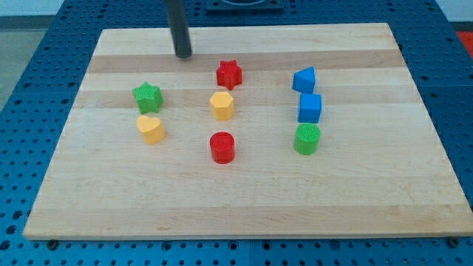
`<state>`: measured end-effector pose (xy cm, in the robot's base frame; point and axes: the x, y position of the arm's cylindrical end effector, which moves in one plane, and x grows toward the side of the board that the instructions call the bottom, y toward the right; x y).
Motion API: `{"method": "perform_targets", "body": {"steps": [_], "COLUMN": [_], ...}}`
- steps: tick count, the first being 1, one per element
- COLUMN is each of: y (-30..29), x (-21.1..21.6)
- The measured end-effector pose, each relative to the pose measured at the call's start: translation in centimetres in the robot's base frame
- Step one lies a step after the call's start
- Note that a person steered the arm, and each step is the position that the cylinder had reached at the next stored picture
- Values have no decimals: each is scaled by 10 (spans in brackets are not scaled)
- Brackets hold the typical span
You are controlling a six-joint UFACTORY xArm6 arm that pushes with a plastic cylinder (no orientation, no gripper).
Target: Push the green star slightly towards the right
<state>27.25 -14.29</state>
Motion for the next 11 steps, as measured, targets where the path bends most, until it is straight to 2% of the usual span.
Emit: {"method": "perform_targets", "body": {"steps": [1,2,4,10,11], "y": [-52,-53,-59,-74,-76], "x": [29,30,108,107,128]}}
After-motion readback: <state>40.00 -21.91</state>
